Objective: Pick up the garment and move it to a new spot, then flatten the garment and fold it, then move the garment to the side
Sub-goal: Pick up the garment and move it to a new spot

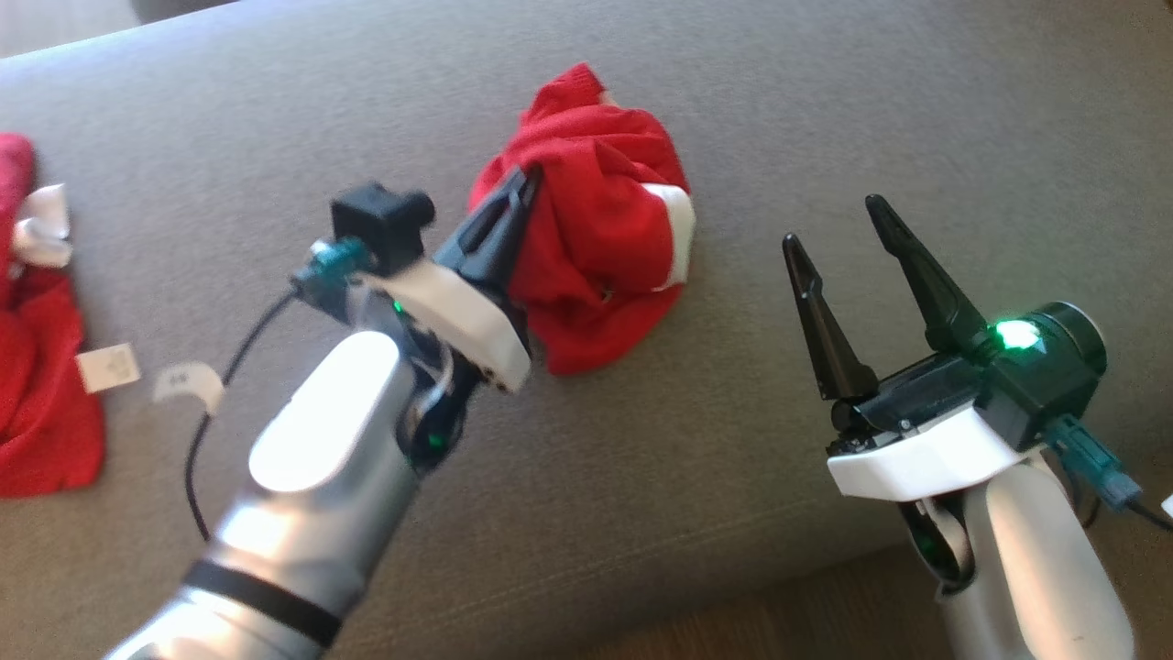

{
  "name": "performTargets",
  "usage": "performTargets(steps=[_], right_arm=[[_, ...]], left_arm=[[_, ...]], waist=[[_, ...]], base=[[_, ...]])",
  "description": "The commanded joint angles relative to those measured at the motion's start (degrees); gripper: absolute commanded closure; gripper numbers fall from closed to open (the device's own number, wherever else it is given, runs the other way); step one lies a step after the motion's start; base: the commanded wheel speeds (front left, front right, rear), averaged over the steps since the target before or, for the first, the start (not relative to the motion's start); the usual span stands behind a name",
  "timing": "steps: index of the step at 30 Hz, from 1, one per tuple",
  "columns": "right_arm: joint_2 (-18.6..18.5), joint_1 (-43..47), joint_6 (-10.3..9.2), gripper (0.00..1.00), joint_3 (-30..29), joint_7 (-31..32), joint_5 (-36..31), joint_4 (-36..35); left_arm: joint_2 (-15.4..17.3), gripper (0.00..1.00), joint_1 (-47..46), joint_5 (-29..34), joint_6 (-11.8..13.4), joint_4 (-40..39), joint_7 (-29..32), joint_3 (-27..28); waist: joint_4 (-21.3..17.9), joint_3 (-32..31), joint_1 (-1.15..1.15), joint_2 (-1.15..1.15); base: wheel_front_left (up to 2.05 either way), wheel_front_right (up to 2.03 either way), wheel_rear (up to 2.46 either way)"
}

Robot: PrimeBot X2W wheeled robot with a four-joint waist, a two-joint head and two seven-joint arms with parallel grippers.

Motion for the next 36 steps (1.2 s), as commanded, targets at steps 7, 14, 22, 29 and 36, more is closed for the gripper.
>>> performTargets(steps=[7, 14, 22, 29, 36], right_arm=[[0.6, 0.8, -0.01, 0.00, 2.0, -0.4, -1.0, 0.4], [0.6, 2.5, -0.01, 0.00, 2.4, -0.4, -0.6, 3.0], [0.6, 7.1, -0.01, 0.00, -0.3, -0.4, -0.2, 5.1], [0.6, 10.2, -0.01, 0.00, -1.7, -0.4, -1.3, 4.8], [0.6, 13.6, -0.01, 0.00, -5.7, -0.4, -3.5, 3.8]], left_arm=[[-0.8, 0.00, 6.6, 2.3, 0.0, -6.8, -0.7, 5.4], [-1.9, 0.00, 17.7, 10.3, 0.6, -17.9, -0.7, 18.8], [-2.9, 0.00, 32.4, 19.9, 1.5, -29.5, -0.7, 26.8], [-3.1, 0.00, 39.5, 24.7, 4.6, -34.8, -0.7, 30.6], [-3.1, 0.00, 47.4, 27.4, 7.4, -38.4, -0.7, 33.3]], waist=[[7.0, -2.6, 0.00, 0.00], [11.2, -7.2, 0.00, 0.00], [15.2, -12.3, 0.00, 0.00], [15.9, -14.9, 0.00, 0.00], [15.7, -16.2, 0.00, 0.00]], base=[[0.00, 0.00, 0.00], [0.00, 0.00, 0.00], [0.00, 0.00, 0.00], [0.00, 0.00, 0.00], [0.00, 0.00, 0.00]])
